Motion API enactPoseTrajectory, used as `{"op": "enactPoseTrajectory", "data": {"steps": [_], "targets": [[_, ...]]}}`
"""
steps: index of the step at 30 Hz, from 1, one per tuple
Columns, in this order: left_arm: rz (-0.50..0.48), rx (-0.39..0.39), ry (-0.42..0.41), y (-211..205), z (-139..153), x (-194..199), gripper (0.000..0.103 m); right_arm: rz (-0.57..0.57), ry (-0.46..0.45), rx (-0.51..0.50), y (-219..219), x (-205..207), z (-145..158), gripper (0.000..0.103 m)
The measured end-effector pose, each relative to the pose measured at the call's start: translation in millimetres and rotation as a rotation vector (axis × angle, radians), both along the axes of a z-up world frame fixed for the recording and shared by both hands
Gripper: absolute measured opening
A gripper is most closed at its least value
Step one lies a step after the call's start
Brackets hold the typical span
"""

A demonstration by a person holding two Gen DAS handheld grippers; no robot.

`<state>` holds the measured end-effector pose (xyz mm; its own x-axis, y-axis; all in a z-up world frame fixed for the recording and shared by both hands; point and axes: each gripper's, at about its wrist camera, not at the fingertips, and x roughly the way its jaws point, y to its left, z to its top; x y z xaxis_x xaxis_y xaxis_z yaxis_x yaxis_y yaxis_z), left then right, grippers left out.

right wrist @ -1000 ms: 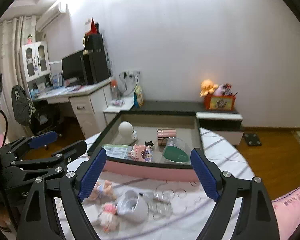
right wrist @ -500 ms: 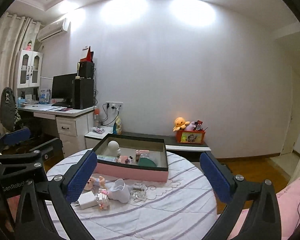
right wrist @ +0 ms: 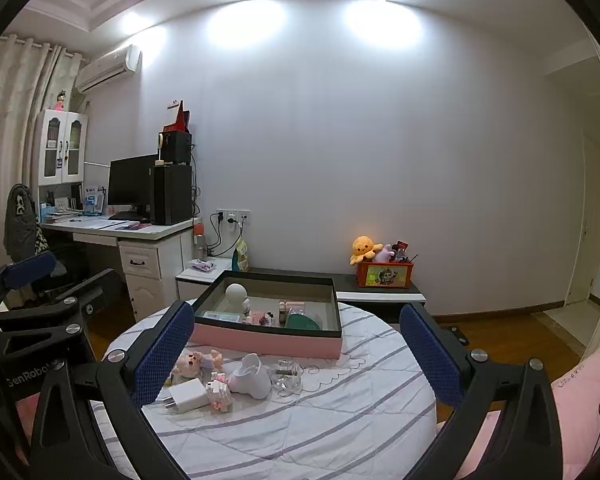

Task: Organize rigid objects
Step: 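Withdraw both tools up and away from the pink box, then lower the left gripper onto the white charger plug and close it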

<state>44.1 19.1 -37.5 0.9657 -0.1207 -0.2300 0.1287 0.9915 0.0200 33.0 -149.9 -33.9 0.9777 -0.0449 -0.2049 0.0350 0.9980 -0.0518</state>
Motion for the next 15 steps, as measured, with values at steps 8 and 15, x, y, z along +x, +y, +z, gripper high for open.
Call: {"op": "enactPoseTrajectory", "data": {"steps": [8,15], "targets": [[0.006,-0.001,0.015,-1,-8,8,0.096,-0.005,0.02,0.007,-1,8,-8,0.103],[-0.015,-0.007,0.074,4,-28,29,0.103,0.0,0.061,0.022,-6,26,-21,0.103]]}}
